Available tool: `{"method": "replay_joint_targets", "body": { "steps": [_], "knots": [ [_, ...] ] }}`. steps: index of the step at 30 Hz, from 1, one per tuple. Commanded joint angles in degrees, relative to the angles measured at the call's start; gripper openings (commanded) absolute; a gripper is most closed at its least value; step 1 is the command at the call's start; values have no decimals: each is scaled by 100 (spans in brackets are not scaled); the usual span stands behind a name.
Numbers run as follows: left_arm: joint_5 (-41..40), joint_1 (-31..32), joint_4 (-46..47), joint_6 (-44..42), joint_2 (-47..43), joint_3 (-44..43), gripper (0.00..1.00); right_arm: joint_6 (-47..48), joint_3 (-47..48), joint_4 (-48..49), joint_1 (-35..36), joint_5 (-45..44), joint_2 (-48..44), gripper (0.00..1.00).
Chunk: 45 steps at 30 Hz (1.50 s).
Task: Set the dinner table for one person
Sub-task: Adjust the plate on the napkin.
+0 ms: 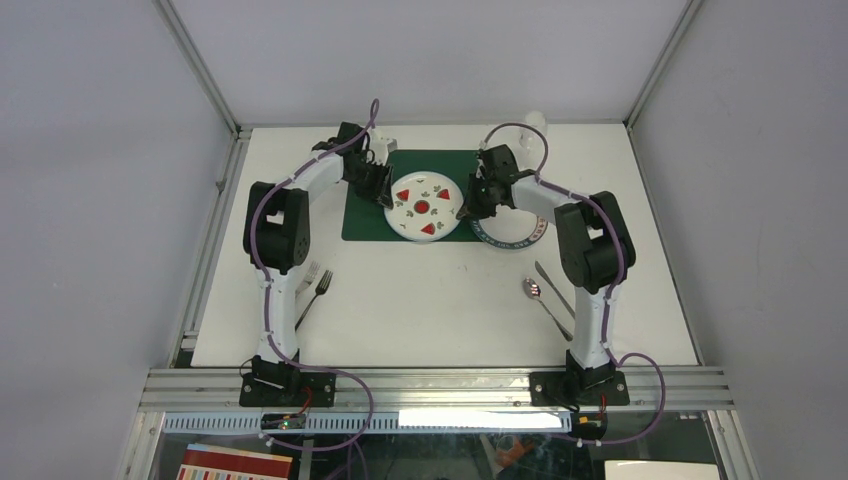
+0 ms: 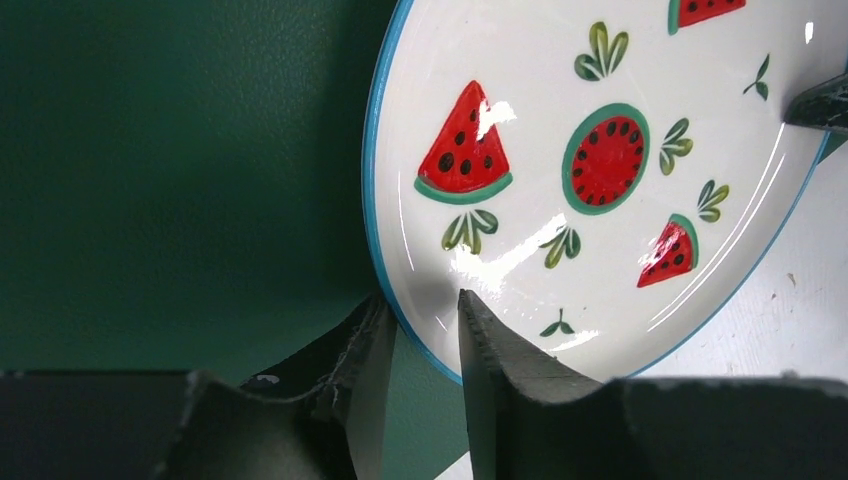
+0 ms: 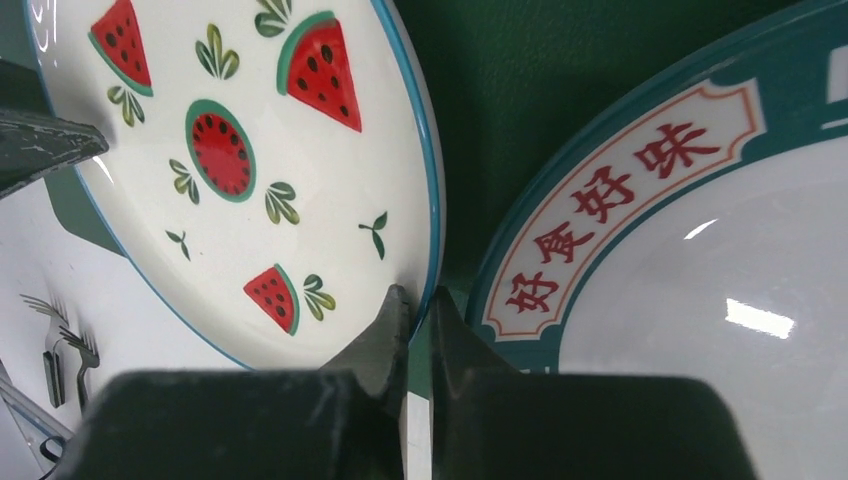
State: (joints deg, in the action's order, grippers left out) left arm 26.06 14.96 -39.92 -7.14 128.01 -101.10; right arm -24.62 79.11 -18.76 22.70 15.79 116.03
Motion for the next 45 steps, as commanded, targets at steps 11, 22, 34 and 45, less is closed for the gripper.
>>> {"method": "replay_joint_targets", "body": {
  "steps": [11, 22, 34, 45],
  "knots": [
    [459, 208, 34, 28, 67, -651, 24, 974, 875, 52, 61, -172, -31, 0],
    [499, 218, -178, 45, 305, -1119, 23, 1258, 1790, -404, -22, -111, 656, 0],
    [523, 227, -182, -10, 310, -979, 32, 1281, 1629, -372, -62, -110, 709, 17],
    [461, 237, -175, -58, 179, -675, 37, 1383, 1496, -378, -72, -279, 615, 29]
  ]
}}
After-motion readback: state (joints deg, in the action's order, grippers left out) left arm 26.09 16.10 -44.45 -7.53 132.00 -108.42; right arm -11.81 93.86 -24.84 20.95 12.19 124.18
